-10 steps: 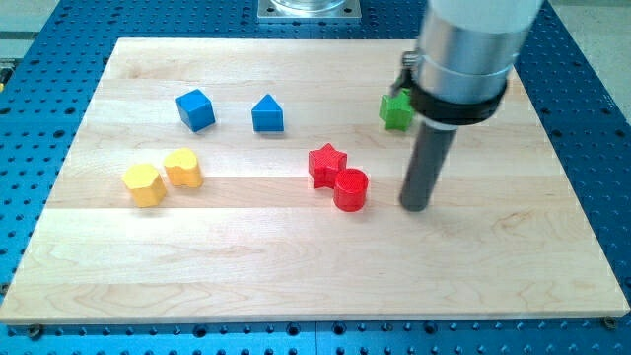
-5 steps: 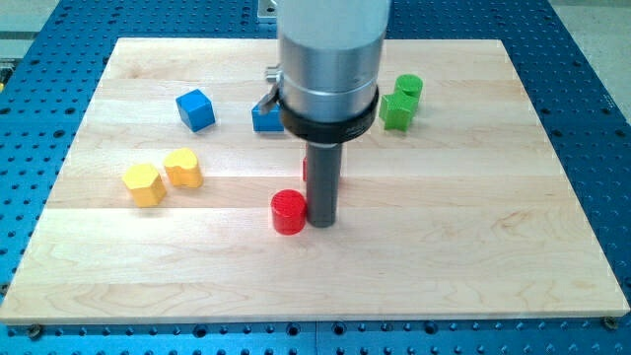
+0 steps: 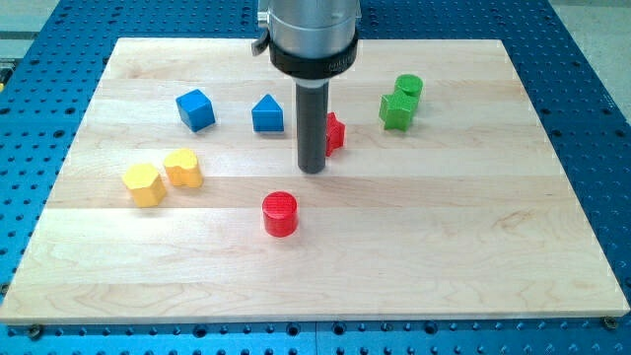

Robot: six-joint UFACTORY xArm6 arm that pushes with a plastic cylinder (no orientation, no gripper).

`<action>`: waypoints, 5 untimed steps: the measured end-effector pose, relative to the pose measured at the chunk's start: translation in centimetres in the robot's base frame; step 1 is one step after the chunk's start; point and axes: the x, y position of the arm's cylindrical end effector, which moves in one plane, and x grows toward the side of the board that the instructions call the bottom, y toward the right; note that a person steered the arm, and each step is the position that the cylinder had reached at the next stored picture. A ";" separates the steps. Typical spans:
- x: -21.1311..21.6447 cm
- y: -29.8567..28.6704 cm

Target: Place the red star horizontally to the triangle

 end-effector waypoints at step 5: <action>-2.0 1.9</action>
